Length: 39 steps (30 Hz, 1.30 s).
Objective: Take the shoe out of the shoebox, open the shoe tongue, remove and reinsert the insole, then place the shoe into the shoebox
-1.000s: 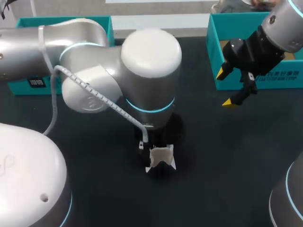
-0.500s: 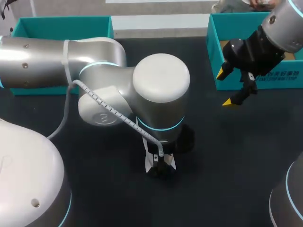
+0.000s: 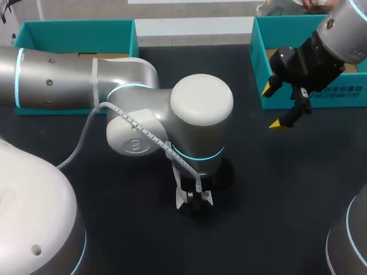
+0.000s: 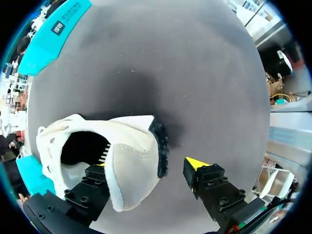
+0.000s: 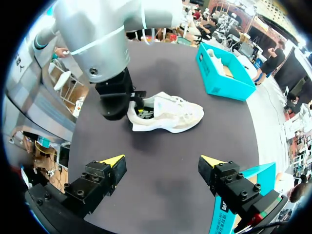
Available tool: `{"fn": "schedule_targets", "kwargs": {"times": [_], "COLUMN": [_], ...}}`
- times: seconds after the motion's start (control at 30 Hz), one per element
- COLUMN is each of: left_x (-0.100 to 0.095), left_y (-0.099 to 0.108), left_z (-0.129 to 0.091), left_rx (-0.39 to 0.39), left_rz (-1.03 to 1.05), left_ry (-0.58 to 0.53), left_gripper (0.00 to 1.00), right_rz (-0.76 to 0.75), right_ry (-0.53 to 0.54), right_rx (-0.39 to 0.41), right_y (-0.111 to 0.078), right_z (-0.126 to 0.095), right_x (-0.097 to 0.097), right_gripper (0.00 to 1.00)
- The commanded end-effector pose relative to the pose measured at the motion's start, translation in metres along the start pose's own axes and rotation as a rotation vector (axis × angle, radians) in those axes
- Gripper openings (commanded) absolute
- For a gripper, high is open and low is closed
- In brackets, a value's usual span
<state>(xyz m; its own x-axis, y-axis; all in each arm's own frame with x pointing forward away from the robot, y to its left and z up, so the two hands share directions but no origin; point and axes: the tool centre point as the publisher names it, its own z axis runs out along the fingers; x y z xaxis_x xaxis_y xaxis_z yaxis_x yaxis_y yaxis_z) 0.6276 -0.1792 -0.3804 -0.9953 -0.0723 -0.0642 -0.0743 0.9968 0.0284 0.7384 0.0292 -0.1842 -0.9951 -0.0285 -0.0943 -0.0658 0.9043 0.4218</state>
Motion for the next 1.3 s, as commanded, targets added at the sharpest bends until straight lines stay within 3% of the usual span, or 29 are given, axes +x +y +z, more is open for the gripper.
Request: {"fn": "schedule_targets", "kwargs": {"times": [0.03, 0.1, 0.2, 0.23, 0.27, 0.4, 0.53, 0.77, 0.83, 0.9, 0.93, 1.0, 1.17, 1.3], "left_x": [0.0, 0.002, 0.004, 0.005, 0.005, 0.007, 0.005, -0.01, -0.015, -0.021, -0.024, -0.028, -0.034, -0.036], "left_y": [-0.006, -0.005, -0.003, -0.003, -0.002, 0.005, 0.017, 0.048, 0.057, 0.064, 0.067, 0.073, 0.087, 0.086], "left_z": [0.008, 0.01, 0.012, 0.013, 0.013, 0.006, -0.019, -0.104, -0.135, -0.156, -0.168, -0.188, -0.232, -0.26], "left_rx": [-0.011, -0.01, -0.007, -0.012, -0.004, 0.019, 0.044, 0.061, 0.049, -0.016, -0.006, -0.043, -0.027, -0.031], "left_rz": [-0.003, -0.006, -0.005, -0.004, -0.003, 0.02, 0.046, 0.108, 0.142, 0.167, 0.176, 0.194, 0.222, 0.268], "left_ry": [0.011, 0.018, 0.04, 0.046, 0.069, 0.128, 0.167, 0.158, 0.144, 0.116, 0.11, 0.094, 0.077, 0.041], "left_gripper": [0.48, 0.45, 0.24, 0.05, 0.0, 0.0, 0.0, 0.0, 0.0, 0.0, 0.0, 0.0, 0.0, 0.0], "right_rz": [0.0, 0.0, 0.0, 0.0, 0.0, 0.0, 0.0, 0.0, 0.0, 0.0, 0.0, 0.0, 0.0, 0.0], "right_ry": [0.002, 0.002, 0.002, 0.002, 0.002, 0.002, 0.002, 0.002, 0.002, 0.002, 0.002, 0.002, 0.002, 0.002], "right_rx": [0.003, 0.003, 0.003, 0.003, 0.003, 0.003, 0.003, 0.003, 0.003, 0.003, 0.003, 0.003, 0.003, 0.003], "right_y": [0.001, 0.001, 0.001, 0.001, 0.001, 0.001, 0.001, 0.001, 0.001, 0.001, 0.001, 0.001, 0.001, 0.001], "right_z": [0.001, 0.001, 0.001, 0.001, 0.001, 0.001, 0.001, 0.001, 0.001, 0.001, 0.001, 0.001, 0.001, 0.001], "right_x": [-0.001, -0.001, -0.001, -0.001, -0.001, -0.001, -0.001, -0.001, -0.001, -0.001, -0.001, -0.001, -0.001, -0.001], "right_gripper": [1.0, 1.0, 1.0, 1.0, 1.0, 1.0, 1.0, 1.0, 1.0, 1.0, 1.0, 1.0, 1.0, 1.0]}}
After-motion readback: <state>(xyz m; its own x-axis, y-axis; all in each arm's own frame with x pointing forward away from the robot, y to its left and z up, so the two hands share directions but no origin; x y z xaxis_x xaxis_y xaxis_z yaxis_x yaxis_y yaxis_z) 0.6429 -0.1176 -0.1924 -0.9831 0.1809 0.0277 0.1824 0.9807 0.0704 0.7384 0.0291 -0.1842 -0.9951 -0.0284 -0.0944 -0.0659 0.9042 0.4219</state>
